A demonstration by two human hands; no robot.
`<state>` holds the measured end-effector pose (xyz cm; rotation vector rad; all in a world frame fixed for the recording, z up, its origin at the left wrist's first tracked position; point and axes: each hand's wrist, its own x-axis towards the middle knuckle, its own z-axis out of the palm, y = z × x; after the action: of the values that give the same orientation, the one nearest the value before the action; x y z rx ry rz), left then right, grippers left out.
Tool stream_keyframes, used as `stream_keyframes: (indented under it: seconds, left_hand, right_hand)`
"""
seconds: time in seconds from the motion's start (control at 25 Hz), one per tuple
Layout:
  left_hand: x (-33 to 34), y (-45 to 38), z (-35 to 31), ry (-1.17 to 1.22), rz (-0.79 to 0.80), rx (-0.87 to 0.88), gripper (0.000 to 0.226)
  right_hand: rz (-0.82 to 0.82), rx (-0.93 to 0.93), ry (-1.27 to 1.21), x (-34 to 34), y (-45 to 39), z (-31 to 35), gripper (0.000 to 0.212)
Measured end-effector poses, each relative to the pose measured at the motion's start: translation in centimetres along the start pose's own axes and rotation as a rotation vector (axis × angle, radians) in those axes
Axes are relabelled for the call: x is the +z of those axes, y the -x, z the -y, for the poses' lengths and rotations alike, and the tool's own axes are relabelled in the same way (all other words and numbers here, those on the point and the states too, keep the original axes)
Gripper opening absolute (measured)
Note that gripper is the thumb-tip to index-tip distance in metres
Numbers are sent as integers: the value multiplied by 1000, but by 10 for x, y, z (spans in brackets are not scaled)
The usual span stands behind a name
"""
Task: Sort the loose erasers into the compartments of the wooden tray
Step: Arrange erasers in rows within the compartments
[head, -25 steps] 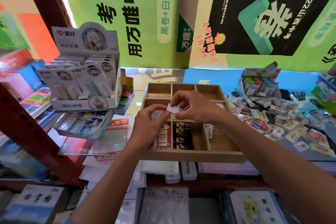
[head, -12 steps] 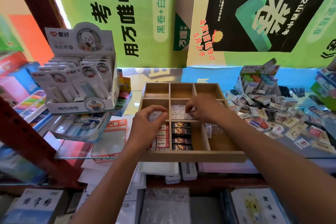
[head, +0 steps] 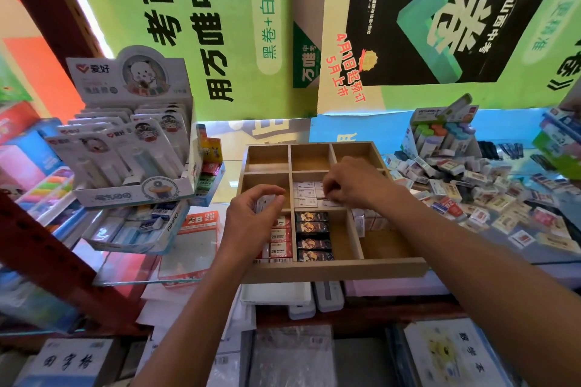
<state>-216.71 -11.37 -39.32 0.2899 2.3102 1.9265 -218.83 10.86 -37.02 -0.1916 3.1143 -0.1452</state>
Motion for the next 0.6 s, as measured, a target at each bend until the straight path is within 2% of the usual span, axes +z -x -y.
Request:
stream_keyframes:
  seconds: [0.2, 0.32, 0.4, 0.44, 0.52, 0.6]
  left_hand:
    - [-1, -1, 2, 28, -4, -8, 17]
    - [-1, 0, -1, 61, -1, -6, 24]
    - [-2, 1, -2, 76, 9, -3, 28]
    - [-2, 1, -2, 76, 17, 3, 28]
    - [-3, 2, -2, 63, 22, 30, 27]
    - [-5, 2, -1, 17, 8, 74, 27]
  right_hand:
    - [88, -48, -6, -2, -2, -3, 11]
    - [39, -67, 164, -1, -6, -3, 14]
    - [-15, -55, 144, 0, -3, -1, 16]
    - [-59, -30, 38, -2, 0, 0, 18]
    - [-105, 9, -378, -9, 7, 11, 19]
    - [1, -33, -705, -17, 14, 32, 15]
